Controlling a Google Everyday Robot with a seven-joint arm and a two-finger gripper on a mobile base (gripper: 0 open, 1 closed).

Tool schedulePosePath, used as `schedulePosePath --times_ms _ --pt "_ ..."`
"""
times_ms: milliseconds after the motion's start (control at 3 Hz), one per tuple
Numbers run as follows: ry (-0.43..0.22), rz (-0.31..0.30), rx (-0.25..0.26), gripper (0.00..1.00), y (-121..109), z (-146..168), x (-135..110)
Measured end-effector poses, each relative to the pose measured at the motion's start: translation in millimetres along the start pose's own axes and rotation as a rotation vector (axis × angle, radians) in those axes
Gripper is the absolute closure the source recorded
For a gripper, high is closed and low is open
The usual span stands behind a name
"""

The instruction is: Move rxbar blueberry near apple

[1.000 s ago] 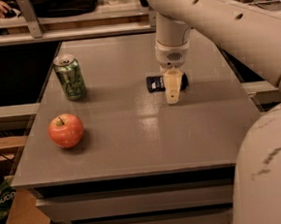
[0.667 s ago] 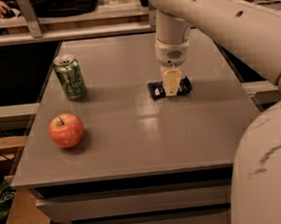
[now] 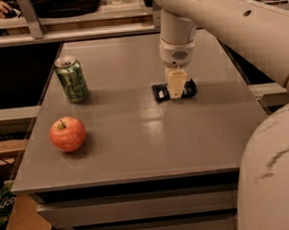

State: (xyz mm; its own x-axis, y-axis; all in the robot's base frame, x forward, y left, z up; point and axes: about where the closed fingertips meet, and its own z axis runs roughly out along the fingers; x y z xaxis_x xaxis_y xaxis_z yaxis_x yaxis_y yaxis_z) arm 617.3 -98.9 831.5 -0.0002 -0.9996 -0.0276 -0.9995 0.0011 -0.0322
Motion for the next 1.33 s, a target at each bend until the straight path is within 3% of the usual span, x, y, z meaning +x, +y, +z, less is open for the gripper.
schedulePosePath --times_ms 333,1333 --pt "0.000 0.000 0.000 1.00 0 -2 0" --pt "-0.047 -0.050 0.082 1.00 -6 -39 -4"
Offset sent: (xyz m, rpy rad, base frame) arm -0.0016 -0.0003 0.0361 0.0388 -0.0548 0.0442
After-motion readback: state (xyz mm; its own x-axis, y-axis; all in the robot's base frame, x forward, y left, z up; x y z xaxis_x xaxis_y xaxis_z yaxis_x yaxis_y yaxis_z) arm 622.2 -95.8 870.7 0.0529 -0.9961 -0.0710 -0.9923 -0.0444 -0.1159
